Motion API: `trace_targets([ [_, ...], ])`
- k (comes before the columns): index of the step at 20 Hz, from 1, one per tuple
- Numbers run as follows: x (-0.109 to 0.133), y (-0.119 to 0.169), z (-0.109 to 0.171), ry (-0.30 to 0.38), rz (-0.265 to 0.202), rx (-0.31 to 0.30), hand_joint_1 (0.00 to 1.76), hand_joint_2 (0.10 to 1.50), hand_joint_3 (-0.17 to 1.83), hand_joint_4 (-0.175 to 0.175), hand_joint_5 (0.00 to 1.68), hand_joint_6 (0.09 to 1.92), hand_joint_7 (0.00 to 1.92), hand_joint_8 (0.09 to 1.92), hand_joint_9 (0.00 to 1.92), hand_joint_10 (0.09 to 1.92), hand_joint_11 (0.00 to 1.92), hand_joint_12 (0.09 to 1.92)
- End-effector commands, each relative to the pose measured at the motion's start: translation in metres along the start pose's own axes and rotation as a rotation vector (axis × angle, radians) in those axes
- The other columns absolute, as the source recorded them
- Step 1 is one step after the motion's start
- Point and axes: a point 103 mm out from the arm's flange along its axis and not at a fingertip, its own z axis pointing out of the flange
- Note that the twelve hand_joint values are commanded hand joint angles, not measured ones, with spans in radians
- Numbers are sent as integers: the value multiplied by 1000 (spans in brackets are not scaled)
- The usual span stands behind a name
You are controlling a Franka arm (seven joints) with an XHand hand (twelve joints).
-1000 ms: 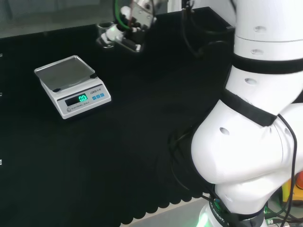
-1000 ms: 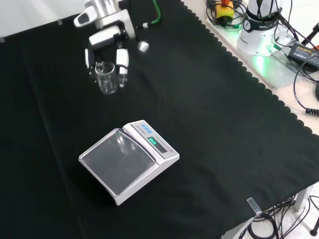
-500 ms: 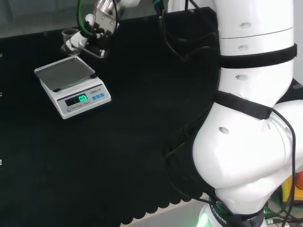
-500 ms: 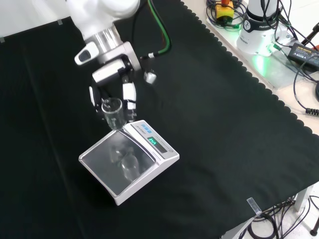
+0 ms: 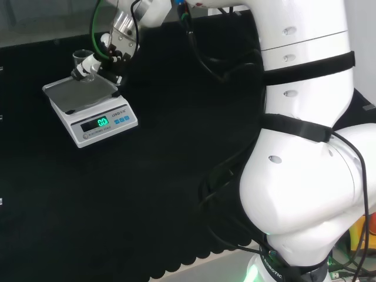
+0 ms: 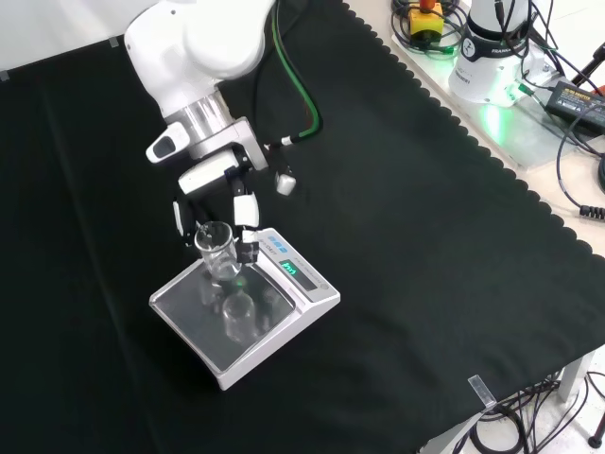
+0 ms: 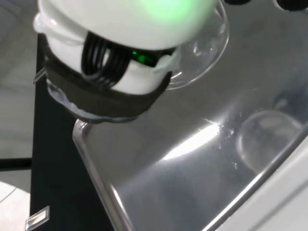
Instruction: Put the beaker on the electronic balance.
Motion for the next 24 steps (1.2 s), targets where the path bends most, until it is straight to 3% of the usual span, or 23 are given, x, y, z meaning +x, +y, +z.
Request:
trace_targets([
  [1,3,14,20,-1,15,-24,1224,478,856,-156,1500,341,1736,269,1747,221,1056,1127],
  [13,3,25,48,-26,52,8,1224,478,856,-155,1499,343,1737,267,1749,219,1057,1132],
  [24,-7,24,47,-20,63,14,1224,479,856,-154,1498,345,1737,266,1749,218,1060,1132],
])
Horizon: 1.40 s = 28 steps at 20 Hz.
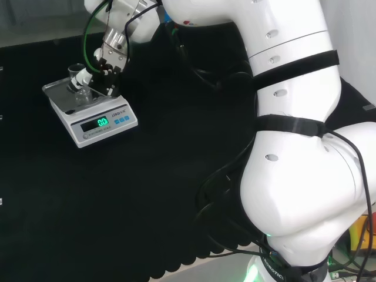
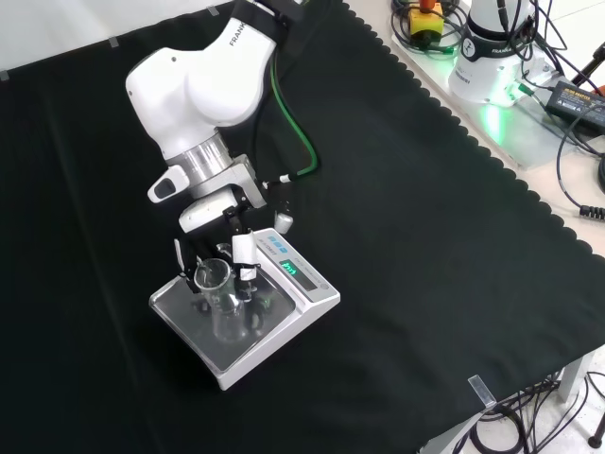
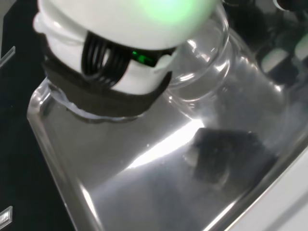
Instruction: Put the beaker on the electronic balance.
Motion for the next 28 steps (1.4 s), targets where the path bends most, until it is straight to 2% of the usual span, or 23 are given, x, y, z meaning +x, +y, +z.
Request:
trace_targets([
  [1,-2,-2,1,-6,6,0,1224,479,856,-154,1498,345,1737,266,1749,218,1060,1132],
  [10,-4,-6,7,-17,5,19,1224,480,855,-155,1496,348,1737,265,1749,217,1061,1131],
  [15,1,-11,13,-2,-23,28,1223,480,854,-155,1495,349,1736,264,1749,216,1061,1130],
  [17,0,-12,13,10,-30,44,1186,527,772,40,1474,342,1694,310,1717,281,986,1197],
  [18,0,-13,13,11,-33,51,1169,562,716,105,1456,347,1641,386,1661,381,955,1220],
  [19,0,-13,11,8,-36,55,1108,549,667,47,1355,410,1535,524,1558,511,917,1246],
  [20,0,-14,10,5,-39,58,1050,533,627,-23,1216,539,1401,690,1450,630,877,1272],
  [21,1,-15,8,1,-41,58,999,525,590,-76,1054,692,1262,829,1336,726,835,1301],
  [22,2,-16,4,-4,-42,60,950,525,554,-102,866,827,1107,921,1191,797,781,1334],
  [23,3,-17,0,-11,-44,62,906,530,519,-116,695,908,945,976,1027,850,715,1369],
  [25,6,-21,-9,-33,-49,66,844,549,458,-124,480,923,657,1012,712,906,573,1426],
  [28,10,-27,-25,-62,-66,69,788,578,371,-124,311,739,310,967,321,942,296,1487],
])
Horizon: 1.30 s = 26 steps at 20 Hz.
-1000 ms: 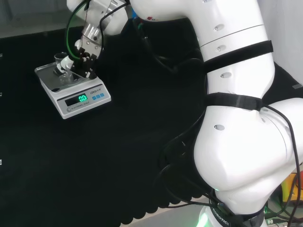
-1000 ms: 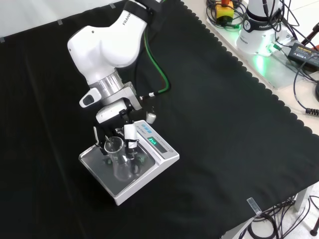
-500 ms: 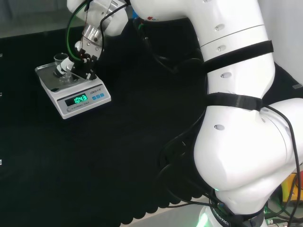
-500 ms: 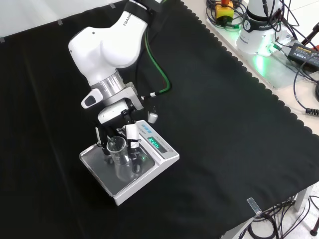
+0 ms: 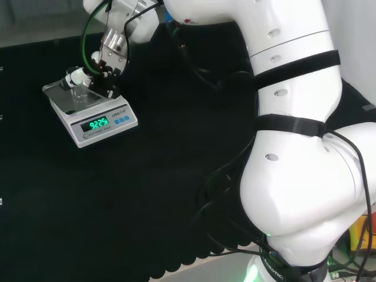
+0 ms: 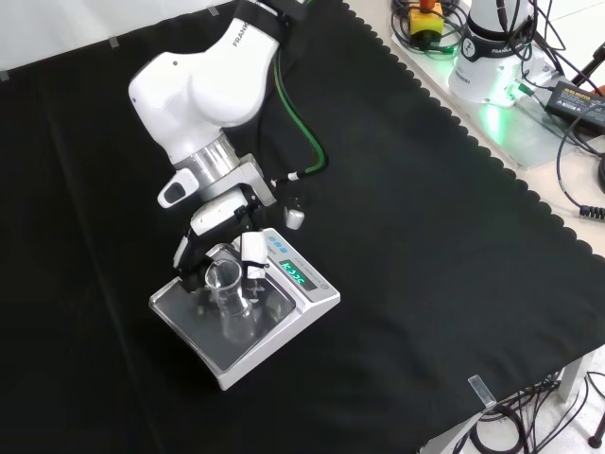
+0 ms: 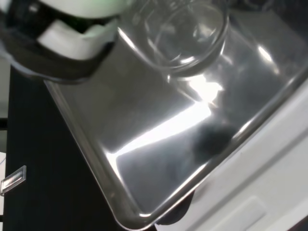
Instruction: Put the beaker on the electronic balance.
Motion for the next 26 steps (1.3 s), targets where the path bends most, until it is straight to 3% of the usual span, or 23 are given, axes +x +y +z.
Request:
trace_targets([
  [1,9,-12,-32,-49,-23,12,776,588,342,-123,294,674,246,955,243,955,232,1501],
  [5,12,-21,-48,-45,-50,55,750,613,282,-120,285,555,158,934,135,976,138,1521],
  [8,12,-31,-70,34,-102,132,737,626,253,-119,280,502,133,927,113,978,119,1525],
  [10,11,-40,-93,124,-178,226,726,634,235,-119,266,460,108,923,86,981,93,1531],
  [15,-2,-80,-164,204,-378,371,707,666,179,-121,257,307,33,904,5,956,14,1546],
  [17,-6,-94,-193,247,-432,379,704,673,165,-121,262,270,20,897,0,922,3,1544],
  [19,-7,-105,-217,269,-462,350,701,675,161,-121,264,257,15,894,0,911,0,1543],
  [26,2,-120,-260,274,-516,292,690,687,150,-120,292,233,58,891,0,934,0,1541],
])
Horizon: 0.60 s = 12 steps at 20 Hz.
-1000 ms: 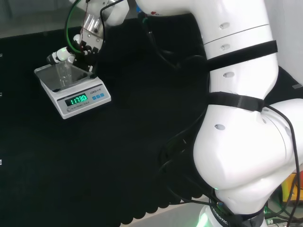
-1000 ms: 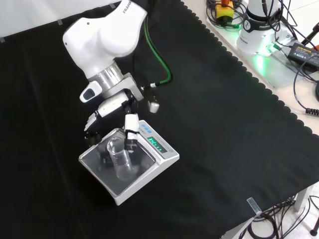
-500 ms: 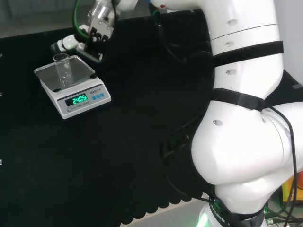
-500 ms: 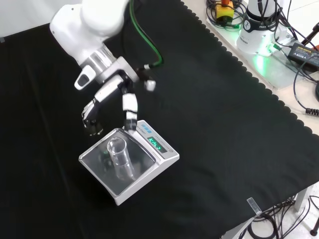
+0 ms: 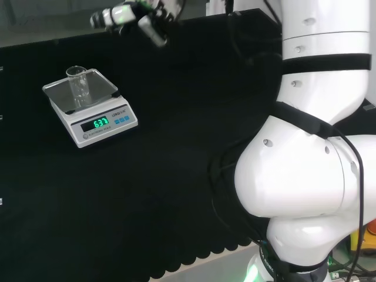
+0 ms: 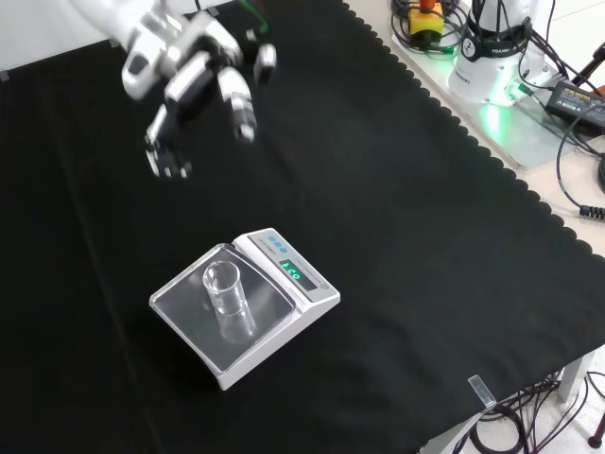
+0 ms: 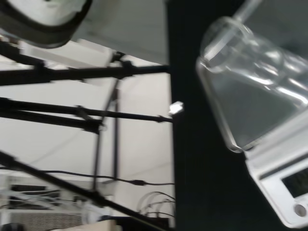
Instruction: Put the beaker on the electronic balance.
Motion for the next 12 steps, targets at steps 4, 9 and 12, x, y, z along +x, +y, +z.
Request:
trace_targets([
  [4,57,-27,-40,8,-167,0,690,692,145,-118,308,224,83,889,0,947,0,1544],
  [9,62,-41,-21,24,-149,-28,692,698,142,-117,318,214,102,887,0,959,0,1549],
  [12,60,-71,0,33,-124,-89,693,701,139,-117,325,207,108,883,0,965,0,1551],
])
